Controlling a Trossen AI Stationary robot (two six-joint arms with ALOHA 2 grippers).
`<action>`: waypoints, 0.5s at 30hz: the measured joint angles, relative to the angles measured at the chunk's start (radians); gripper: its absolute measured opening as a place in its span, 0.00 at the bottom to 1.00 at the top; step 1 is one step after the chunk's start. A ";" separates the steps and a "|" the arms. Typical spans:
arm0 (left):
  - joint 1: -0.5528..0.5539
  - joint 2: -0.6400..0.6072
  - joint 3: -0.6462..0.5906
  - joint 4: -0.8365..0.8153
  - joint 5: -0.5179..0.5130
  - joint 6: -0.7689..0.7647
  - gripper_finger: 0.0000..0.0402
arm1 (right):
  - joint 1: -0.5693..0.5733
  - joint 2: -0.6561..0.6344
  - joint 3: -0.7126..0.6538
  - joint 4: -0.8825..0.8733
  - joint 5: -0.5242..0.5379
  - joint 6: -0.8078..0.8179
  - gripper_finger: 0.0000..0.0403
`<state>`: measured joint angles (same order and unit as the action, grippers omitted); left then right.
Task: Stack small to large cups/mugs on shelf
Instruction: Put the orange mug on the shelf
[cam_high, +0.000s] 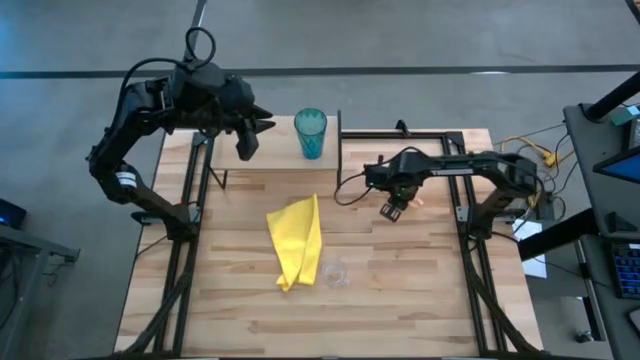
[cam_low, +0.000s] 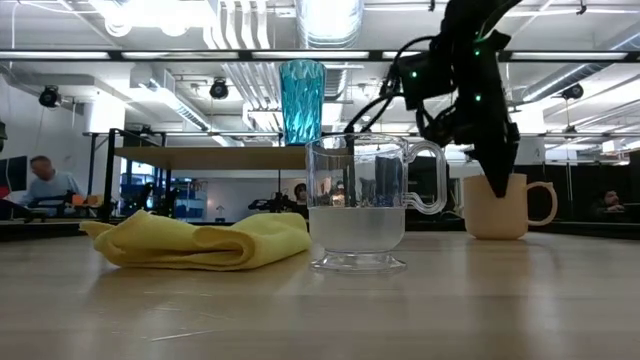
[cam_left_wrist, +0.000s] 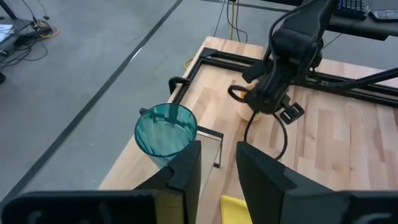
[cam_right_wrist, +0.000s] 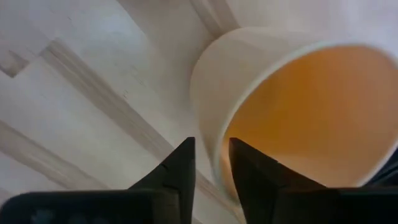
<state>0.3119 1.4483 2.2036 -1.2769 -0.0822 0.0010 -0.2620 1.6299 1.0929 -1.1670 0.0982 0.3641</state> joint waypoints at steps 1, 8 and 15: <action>0.000 -0.001 0.000 0.000 0.000 0.002 0.22 | 0.005 0.009 0.009 -0.006 0.001 -0.004 0.18; 0.000 -0.010 0.000 -0.013 0.000 0.005 0.22 | 0.053 -0.033 0.177 -0.025 -0.008 -0.015 0.03; 0.000 -0.011 0.000 -0.075 -0.002 0.004 0.22 | 0.136 -0.071 0.575 -0.012 -0.169 -0.027 0.02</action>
<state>0.3119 1.4372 2.2033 -1.3520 -0.0841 0.0051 -0.1260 1.5589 1.6679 -1.1785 -0.0707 0.3370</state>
